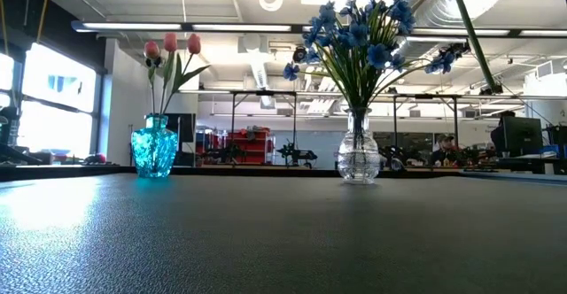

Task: Sort flowers into vase by color
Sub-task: Put the pink flower into the blue vase

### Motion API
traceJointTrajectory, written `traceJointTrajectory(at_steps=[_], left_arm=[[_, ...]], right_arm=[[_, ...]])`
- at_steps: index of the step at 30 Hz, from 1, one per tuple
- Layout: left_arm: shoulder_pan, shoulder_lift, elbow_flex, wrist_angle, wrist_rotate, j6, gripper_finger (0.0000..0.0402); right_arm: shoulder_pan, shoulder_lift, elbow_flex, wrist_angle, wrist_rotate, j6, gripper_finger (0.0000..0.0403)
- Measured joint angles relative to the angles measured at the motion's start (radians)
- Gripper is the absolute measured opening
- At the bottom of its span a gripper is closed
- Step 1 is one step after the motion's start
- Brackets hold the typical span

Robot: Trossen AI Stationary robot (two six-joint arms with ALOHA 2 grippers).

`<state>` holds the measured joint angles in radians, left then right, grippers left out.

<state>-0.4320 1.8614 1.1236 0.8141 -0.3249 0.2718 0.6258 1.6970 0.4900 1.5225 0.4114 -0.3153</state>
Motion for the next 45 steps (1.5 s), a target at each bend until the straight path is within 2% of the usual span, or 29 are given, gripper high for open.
traceJointTrajectory(at_steps=[4, 8, 11, 13, 18, 20, 23, 26, 31, 33, 37, 41, 45], left_arm=[[0.0, 0.0, 0.0, -0.008, 0.004, 0.0, 0.0063], [-0.004, 0.0, 0.0, -0.026, 0.016, 0.026, 0.0013], [-0.019, -0.01, 0.0, -0.112, -0.024, 0.045, 0.0008], [-0.034, -0.034, 0.0, -0.203, -0.103, 0.043, 0.001], [-0.084, -0.145, 0.0, -0.515, -0.438, -0.006, 0.0004], [-0.098, -0.203, 0.0, -0.657, -0.581, -0.049, 0.0003], [-0.104, -0.294, 0.0, -0.877, -0.768, -0.116, 0.0003], [-0.095, -0.386, 0.0, -1.156, -0.909, -0.263, 0.0003], [-0.047, -0.539, 0.0, -1.657, -1.02, -0.698, 0.0003], [-0.027, -0.59, -0.018, -1.804, -1.078, -0.865, 0.0003], [0.007, -0.702, -0.101, -1.979, -1.234, -1.115, 0.0002], [0.099, -0.824, -0.179, -2.076, -1.245, -1.275, 0.0002], [0.202, -0.939, -0.235, -2.096, -1.247, -1.315, 0.0001]], right_arm=[[0.0, 0.0, 0.0, -0.01, 0.0, 0.003, 0.0003], [0.0, 0.0, 0.0, -0.032, 0.006, 0.046, 0.0023], [0.005, 0.0, 0.0, -0.078, 0.06, 0.073, 0.0058], [0.023, 0.0, 0.0, -0.117, 0.163, 0.088, 0.0088], [0.099, 0.0, -0.002, -0.206, 0.579, 0.069, 0.016], [0.129, -0.001, -0.002, -0.216, 0.674, 0.048, 0.0179], [0.161, -0.001, -0.002, -0.22, 0.71, 0.036, 0.0195], [0.179, -0.001, -0.002, -0.235, 0.711, 0.045, 0.0199], [0.187, -0.001, -0.002, -0.266, 0.71, 0.073, 0.0199], [0.187, -0.001, -0.002, -0.273, 0.71, 0.082, 0.0199], [0.186, -0.001, -0.002, -0.284, 0.707, 0.09, 0.0199], [0.186, -0.001, -0.002, -0.285, 0.707, 0.09, 0.0199], [0.178, -0.001, -0.002, -0.285, 0.698, 0.092, 0.0199]])
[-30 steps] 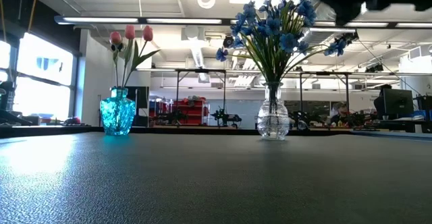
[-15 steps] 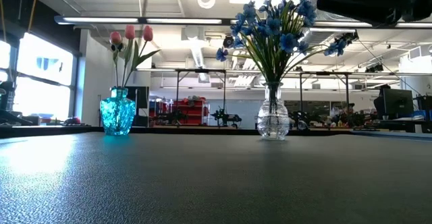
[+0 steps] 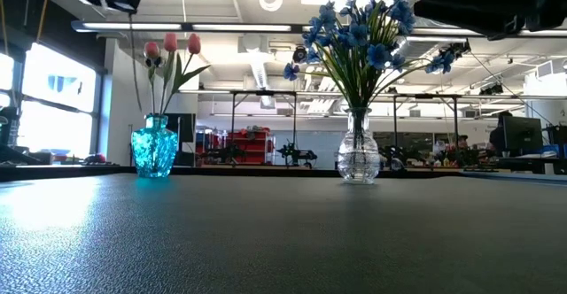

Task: Sort flowers into vase by color
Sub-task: Put the pink flower into the blue vase

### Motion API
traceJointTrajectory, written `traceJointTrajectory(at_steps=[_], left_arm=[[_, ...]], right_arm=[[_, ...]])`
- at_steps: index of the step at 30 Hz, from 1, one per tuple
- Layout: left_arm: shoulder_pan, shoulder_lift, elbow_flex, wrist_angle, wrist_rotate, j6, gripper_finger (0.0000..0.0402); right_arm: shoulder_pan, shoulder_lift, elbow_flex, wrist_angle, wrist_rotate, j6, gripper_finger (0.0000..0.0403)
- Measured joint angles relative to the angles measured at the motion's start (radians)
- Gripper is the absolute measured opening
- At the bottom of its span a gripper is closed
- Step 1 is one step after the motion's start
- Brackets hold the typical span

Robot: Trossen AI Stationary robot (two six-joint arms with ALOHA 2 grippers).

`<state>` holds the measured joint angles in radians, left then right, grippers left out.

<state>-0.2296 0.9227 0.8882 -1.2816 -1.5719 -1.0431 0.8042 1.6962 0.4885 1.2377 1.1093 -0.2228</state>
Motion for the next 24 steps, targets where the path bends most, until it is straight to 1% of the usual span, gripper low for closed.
traceJointTrajectory(at_steps=[2, 5, 9, 11, 13, 18, 21, 24], left_arm=[[0.043, -0.047, -0.018, -0.001, 0.0, -0.001, 0.0001], [0.078, -0.096, -0.034, 0.0, 0.0, -0.002, 0.0001], [0.079, -0.123, -0.037, 0.028, 0.0, 0.003, 0.0001], [0.079, -0.125, -0.037, 0.081, 0.0, 0.052, 0.0001], [0.079, -0.124, -0.037, 0.16, 0.001, 0.141, 0.0001], [0.092, -0.117, -0.037, 0.381, 0.031, 0.456, 0.0001], [0.12, -0.118, -0.037, 0.48, 0.069, 0.615, 0.0001], [0.162, -0.118, -0.037, 0.543, 0.125, 0.734, 0.0001]], right_arm=[[-0.011, 0.0, 0.0, 0.0, -0.016, 0.01, 0.0199], [-0.03, 0.0, 0.0, 0.0, -0.055, 0.026, 0.0199], [-0.054, 0.0, 0.0, 0.0, -0.099, 0.04, 0.0199], [-0.062, 0.0, 0.0, 0.0, -0.118, 0.04, 0.0199], [-0.065, 0.0, 0.0, 0.0, -0.119, 0.04, 0.0199], [-0.065, 0.0, 0.0, 0.0, -0.12, 0.04, 0.0199], [-0.065, 0.0, 0.0, 0.0, -0.123, 0.04, 0.0199], [-0.065, 0.0, 0.0, 0.0, -0.123, 0.04, 0.0199]])
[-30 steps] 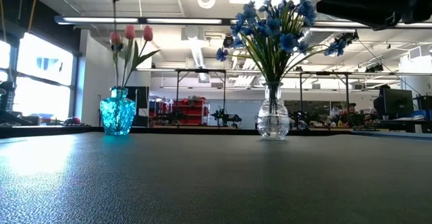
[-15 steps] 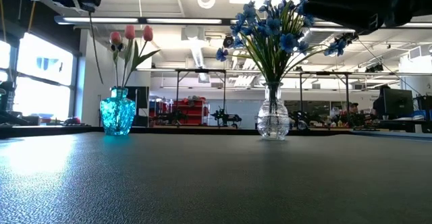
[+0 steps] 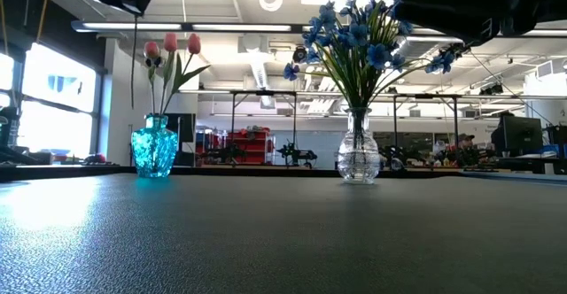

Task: Sort flowers into vase by color
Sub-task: Put the pink flower into the blue vase

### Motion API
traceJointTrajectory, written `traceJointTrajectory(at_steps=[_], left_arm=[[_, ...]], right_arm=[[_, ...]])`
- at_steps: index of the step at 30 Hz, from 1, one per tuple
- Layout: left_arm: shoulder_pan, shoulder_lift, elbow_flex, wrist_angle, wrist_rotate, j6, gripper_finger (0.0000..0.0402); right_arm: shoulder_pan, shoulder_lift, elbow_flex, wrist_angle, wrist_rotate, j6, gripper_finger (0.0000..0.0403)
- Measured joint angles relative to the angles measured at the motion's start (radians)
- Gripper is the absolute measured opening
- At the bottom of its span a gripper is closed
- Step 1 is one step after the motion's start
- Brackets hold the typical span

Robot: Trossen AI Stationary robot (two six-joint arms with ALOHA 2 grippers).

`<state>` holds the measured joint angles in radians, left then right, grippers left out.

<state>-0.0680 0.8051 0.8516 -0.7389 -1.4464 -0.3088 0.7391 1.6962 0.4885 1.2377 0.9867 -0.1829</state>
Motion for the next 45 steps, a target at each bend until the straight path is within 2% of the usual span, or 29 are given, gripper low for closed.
traceJointTrajectory(at_steps=[4, 9, 11, 13, 18, 24, 32, 35, 40, 45], left_arm=[[0.074, 0.0, 0.0, 0.106, 0.153, 0.147, 0.0], [0.168, 0.0, 0.0, 0.357, 0.407, 0.406, 0.0], [0.204, 0.0, 0.0, 0.428, 0.462, 0.455, 0.0], [0.239, 0.0, 0.0, 0.454, 0.474, 0.475, 0.0], [0.325, -0.001, -0.011, 0.414, 0.482, 0.443, 0.0], [0.416, 0.004, -0.081, 0.43, 0.619, 0.421, 0.0], [0.474, 0.043, -0.103, 0.413, 0.631, 0.38, 0.0004], [0.491, 0.05, -0.091, 0.368, 0.685, 0.332, 0.0026], [0.563, 0.066, -0.003, 0.157, 0.796, 0.225, 0.0081], [0.632, 0.088, 0.097, -0.004, 0.945, 0.206, 0.0127]], right_arm=[[0.0, 0.0, 0.0, 0.0, 0.0, 0.0, 0.0199], [0.0, 0.0, 0.0, 0.0, 0.0, 0.0, 0.0199], [0.0, 0.0, 0.0, 0.0, 0.0, 0.0, 0.0199], [0.0, 0.0, 0.0, 0.0, 0.0, 0.0, 0.0199], [0.001, 0.0, 0.0, 0.0, 0.001, 0.003, 0.0199], [0.001, 0.0, 0.0, 0.0, 0.001, 0.002, 0.0199], [0.001, 0.0, 0.0, 0.0, 0.003, 0.001, 0.0199], [0.001, 0.0, 0.0, 0.0, 0.003, 0.001, 0.0199], [0.001, 0.0, 0.0, 0.0, 0.002, 0.002, 0.0199], [0.001, 0.0, 0.0, 0.0, 0.001, 0.002, 0.0199]])
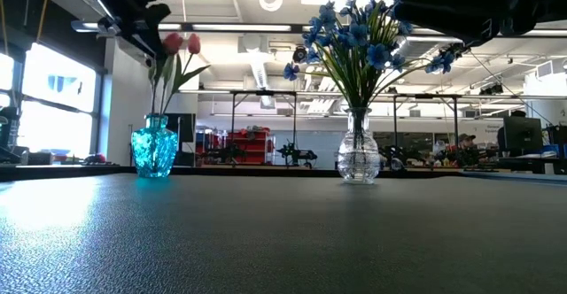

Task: Sort flowers into vase by color
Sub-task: Put the pink flower into the blue vase, then return to Home Position

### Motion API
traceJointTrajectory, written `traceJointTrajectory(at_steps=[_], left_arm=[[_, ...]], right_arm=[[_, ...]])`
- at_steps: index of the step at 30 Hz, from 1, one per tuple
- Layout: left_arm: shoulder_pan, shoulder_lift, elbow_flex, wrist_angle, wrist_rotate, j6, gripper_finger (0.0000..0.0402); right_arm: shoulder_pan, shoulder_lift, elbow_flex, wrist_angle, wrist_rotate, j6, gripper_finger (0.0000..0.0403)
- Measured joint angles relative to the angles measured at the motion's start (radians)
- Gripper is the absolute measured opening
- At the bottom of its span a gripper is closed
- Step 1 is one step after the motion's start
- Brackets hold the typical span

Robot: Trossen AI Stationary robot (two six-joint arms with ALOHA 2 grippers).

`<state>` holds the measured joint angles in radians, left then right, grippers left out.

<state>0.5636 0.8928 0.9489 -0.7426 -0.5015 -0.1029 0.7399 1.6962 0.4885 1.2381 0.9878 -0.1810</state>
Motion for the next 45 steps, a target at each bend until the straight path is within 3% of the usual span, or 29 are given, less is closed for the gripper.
traceJointTrajectory(at_steps=[7, 12, 16, 22, 26, 30, 36, 45], left_arm=[[0.064, 0.09, 0.199, -0.292, 0.092, -0.013, 0.0157], [0.071, 0.171, 0.358, -0.54, 0.102, -0.096, 0.0158], [0.039, 0.193, 0.402, -0.651, 0.182, -0.161, 0.0158], [-0.117, 0.125, 0.326, -0.645, 0.245, -0.249, 0.0158], [-0.257, 0.055, 0.239, -0.602, 0.247, -0.362, 0.0158], [-0.4, -0.017, 0.134, -0.513, 0.256, -0.451, 0.0158], [-0.584, -0.116, -0.065, -0.223, 0.262, -0.521, 0.0158], [-0.72, -0.205, -0.343, 0.31, 0.215, -0.361, 0.0158]], right_arm=[[0.0, 0.0, 0.0, 0.0, 0.0, 0.011, 0.0199], [-0.001, -0.01, 0.0, -0.079, 0.016, 0.129, 0.0199], [-0.011, -0.097, 0.0, -0.36, -0.031, 0.365, 0.0199], [-0.088, -0.287, 0.0, -0.898, -0.309, 0.766, 0.0199], [-0.134, -0.362, 0.0, -1.098, -0.418, 0.836, 0.0199], [-0.19, -0.402, 0.0, -1.172, -0.596, 0.823, 0.0198], [-0.25, -0.408, 0.0, -1.176, -0.854, 0.586, 0.0198], [-0.378, -0.495, -0.055, -1.174, -0.895, 0.398, 0.0138]])
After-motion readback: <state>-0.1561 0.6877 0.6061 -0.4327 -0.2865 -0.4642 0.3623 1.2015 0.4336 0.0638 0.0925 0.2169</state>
